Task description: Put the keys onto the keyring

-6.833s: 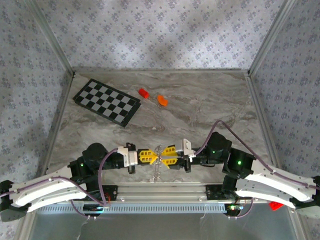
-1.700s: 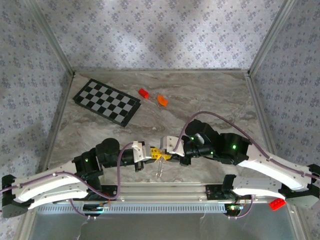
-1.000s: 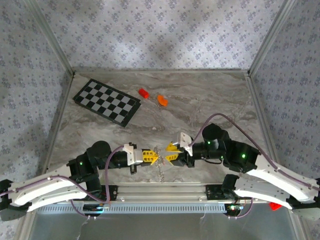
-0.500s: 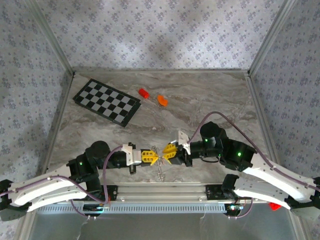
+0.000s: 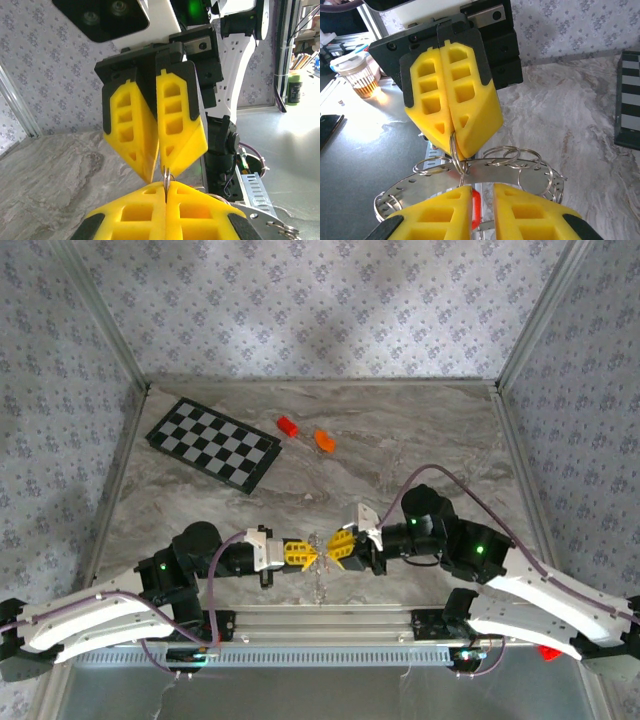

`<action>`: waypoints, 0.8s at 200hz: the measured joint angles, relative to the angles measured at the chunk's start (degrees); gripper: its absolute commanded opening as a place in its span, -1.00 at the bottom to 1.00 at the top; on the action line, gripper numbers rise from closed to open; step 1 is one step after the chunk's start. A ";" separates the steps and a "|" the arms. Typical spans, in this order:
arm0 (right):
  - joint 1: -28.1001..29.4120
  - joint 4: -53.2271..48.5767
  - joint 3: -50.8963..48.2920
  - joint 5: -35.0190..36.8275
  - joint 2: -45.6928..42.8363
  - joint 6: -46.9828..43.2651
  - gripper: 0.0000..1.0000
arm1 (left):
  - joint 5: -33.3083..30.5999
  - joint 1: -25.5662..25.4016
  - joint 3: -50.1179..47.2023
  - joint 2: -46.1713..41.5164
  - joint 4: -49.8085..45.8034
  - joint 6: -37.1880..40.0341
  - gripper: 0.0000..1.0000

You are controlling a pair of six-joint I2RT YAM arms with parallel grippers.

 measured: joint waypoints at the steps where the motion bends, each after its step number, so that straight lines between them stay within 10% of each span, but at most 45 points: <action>1: 0.02 -0.04 0.00 0.02 -0.07 0.00 -0.62 | 0.02 0.00 0.00 0.00 0.00 0.00 -1.00; 59: -0.09 -0.52 -0.20 -1.05 -1.22 0.87 -0.44 | 0.13 0.00 0.00 -0.07 0.00 0.00 -1.00; 160: 0.09 2.67 -2.05 -3.06 1.40 1.92 -0.74 | 1.03 0.00 0.00 0.00 0.02 0.00 -1.00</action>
